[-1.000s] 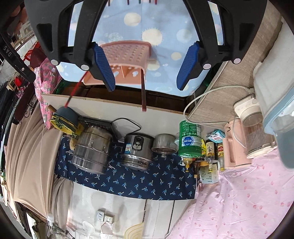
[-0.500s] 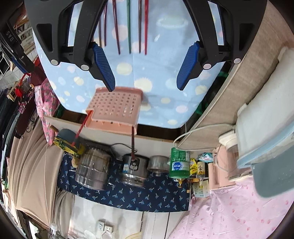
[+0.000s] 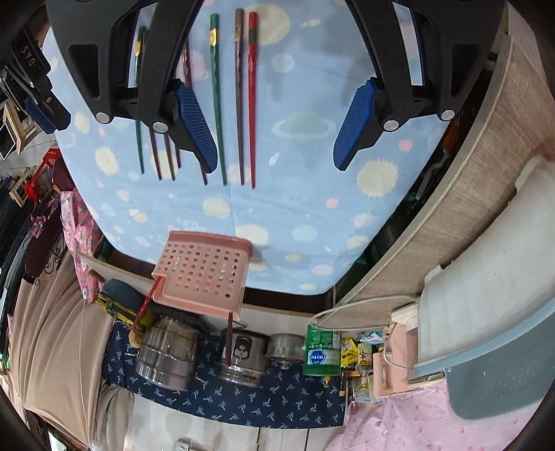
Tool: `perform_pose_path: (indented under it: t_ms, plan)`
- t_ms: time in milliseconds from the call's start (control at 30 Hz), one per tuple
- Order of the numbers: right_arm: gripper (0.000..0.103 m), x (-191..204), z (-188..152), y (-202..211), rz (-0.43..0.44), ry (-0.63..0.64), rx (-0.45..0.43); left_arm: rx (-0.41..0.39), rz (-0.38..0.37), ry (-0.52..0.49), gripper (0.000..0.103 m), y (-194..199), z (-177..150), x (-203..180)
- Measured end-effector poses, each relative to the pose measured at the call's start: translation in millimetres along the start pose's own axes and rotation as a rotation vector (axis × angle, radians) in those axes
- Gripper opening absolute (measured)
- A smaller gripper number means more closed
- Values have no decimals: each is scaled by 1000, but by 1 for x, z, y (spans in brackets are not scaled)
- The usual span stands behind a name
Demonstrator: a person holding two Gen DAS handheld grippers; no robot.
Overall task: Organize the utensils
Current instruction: 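Move both open tools back down to the remaining chopsticks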
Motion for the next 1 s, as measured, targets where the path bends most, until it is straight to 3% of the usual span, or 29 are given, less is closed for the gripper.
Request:
perform_pose_path:
  t_ms: [1000]
  plan:
    - [40, 13, -112, -21, -29, 62, 184, 171, -18, -55, 66, -8, -103, -1]
Point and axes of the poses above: each gripper's, at about its wrist camera, not at the fingertips, and y roughly against the way its jaws point, x to its left, z to its top, the point moved 7 cm from there along -y, roughly the way its jaws point, and after that the axes turned 1 degree about -y, right-handed, at the moved point
